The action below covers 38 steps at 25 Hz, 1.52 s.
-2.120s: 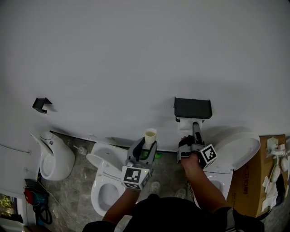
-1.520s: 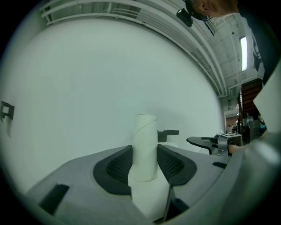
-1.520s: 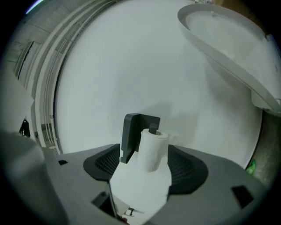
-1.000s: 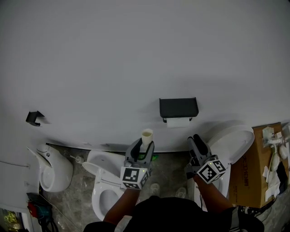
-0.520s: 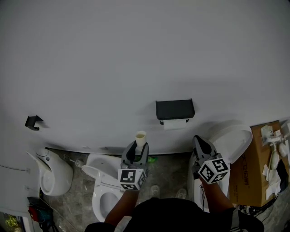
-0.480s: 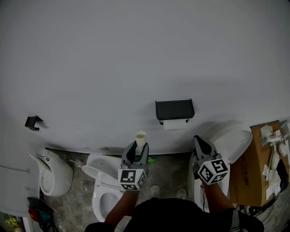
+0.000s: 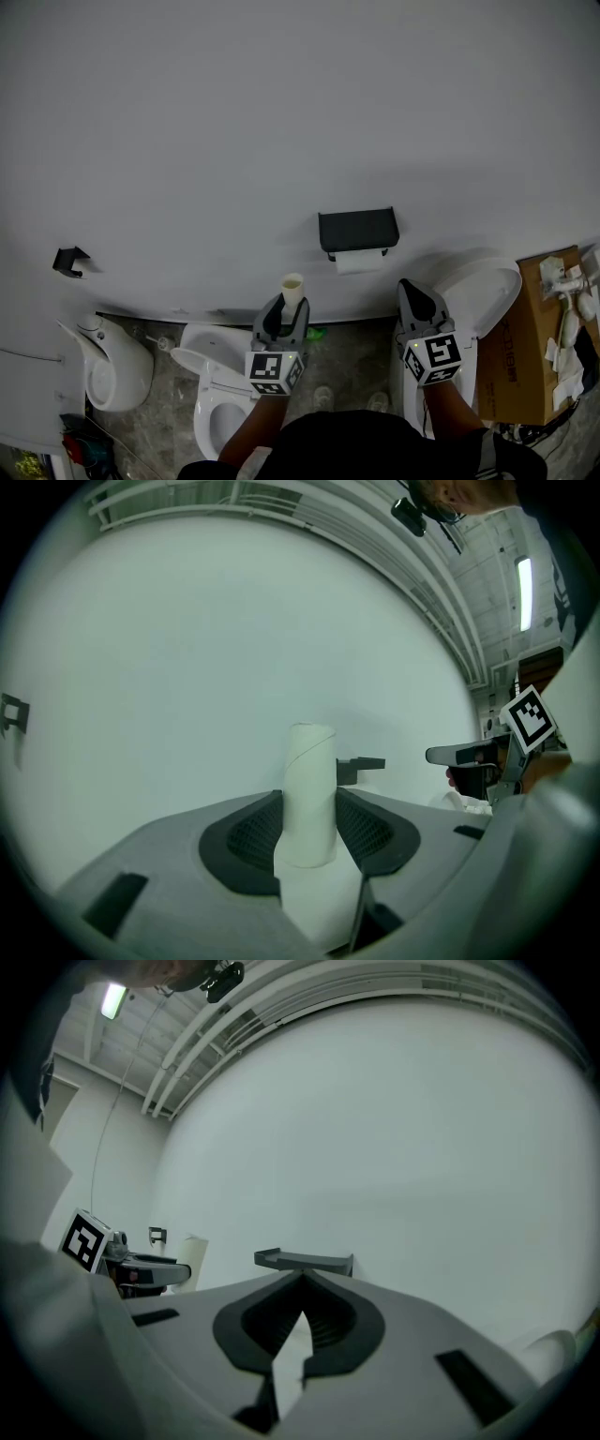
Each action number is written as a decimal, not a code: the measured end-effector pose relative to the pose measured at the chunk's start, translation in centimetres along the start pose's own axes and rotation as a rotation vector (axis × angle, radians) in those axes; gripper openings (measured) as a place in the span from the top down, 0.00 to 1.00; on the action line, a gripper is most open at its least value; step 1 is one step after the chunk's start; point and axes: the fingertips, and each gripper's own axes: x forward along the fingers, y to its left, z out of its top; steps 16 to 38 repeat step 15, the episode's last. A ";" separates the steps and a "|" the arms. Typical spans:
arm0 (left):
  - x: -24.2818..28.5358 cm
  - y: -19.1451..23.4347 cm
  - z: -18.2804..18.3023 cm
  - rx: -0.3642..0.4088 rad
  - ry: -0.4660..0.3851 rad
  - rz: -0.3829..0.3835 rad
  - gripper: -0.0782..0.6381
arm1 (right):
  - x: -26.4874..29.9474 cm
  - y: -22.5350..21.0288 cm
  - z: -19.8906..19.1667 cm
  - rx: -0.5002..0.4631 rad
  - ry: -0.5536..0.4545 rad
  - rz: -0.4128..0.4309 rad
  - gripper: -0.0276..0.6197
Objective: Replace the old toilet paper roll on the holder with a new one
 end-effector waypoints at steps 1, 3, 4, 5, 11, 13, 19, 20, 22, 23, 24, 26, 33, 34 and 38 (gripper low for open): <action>0.0 0.0 0.0 0.000 0.000 -0.001 0.65 | 0.0 0.1 0.1 -0.011 -0.003 0.000 0.96; 0.0 0.0 0.1 0.000 0.002 -0.002 0.65 | 0.0 0.4 0.5 -0.041 -0.013 -0.005 0.96; 0.0 -0.1 0.0 0.000 0.003 -0.003 0.65 | -0.1 0.6 0.7 -0.062 -0.018 -0.009 0.96; 0.0 -0.1 0.0 0.000 0.005 -0.003 0.65 | -0.2 0.7 0.8 -0.081 -0.021 -0.012 0.96; 0.0 -0.2 -0.2 0.004 0.003 -0.008 0.65 | 0.0 1.4 1.4 -0.080 -0.033 -0.011 0.96; 0.0 -0.3 -0.2 0.000 0.007 -0.011 0.65 | 0.0 1.4 1.2 -0.095 -0.027 -0.011 0.96; 0.0 -0.4 -0.2 -0.005 0.015 -0.015 0.65 | 0.1 1.4 1.0 -0.119 -0.019 -0.010 0.96; 0.0 -0.4 -0.2 -0.005 0.015 -0.015 0.65 | 0.1 1.4 1.0 -0.119 -0.019 -0.010 0.96; 0.0 -0.4 -0.2 -0.005 0.015 -0.015 0.65 | 0.1 1.4 1.0 -0.119 -0.019 -0.010 0.96; 0.0 -0.4 -0.2 -0.005 0.015 -0.015 0.65 | 0.1 1.4 1.0 -0.119 -0.019 -0.010 0.96; 0.0 -0.4 -0.2 -0.005 0.015 -0.015 0.65 | 0.1 1.4 1.0 -0.119 -0.019 -0.010 0.96; 0.0 -0.4 -0.2 -0.005 0.015 -0.015 0.65 | 0.1 1.4 1.0 -0.119 -0.019 -0.010 0.96; 0.0 -0.4 -0.2 -0.005 0.015 -0.015 0.65 | 0.1 1.4 1.0 -0.119 -0.019 -0.010 0.96; 0.0 -0.4 -0.2 -0.005 0.015 -0.015 0.65 | 0.1 1.4 1.0 -0.119 -0.019 -0.010 0.96; 0.0 -0.4 -0.2 -0.005 0.015 -0.015 0.65 | 0.1 1.4 1.0 -0.119 -0.019 -0.010 0.96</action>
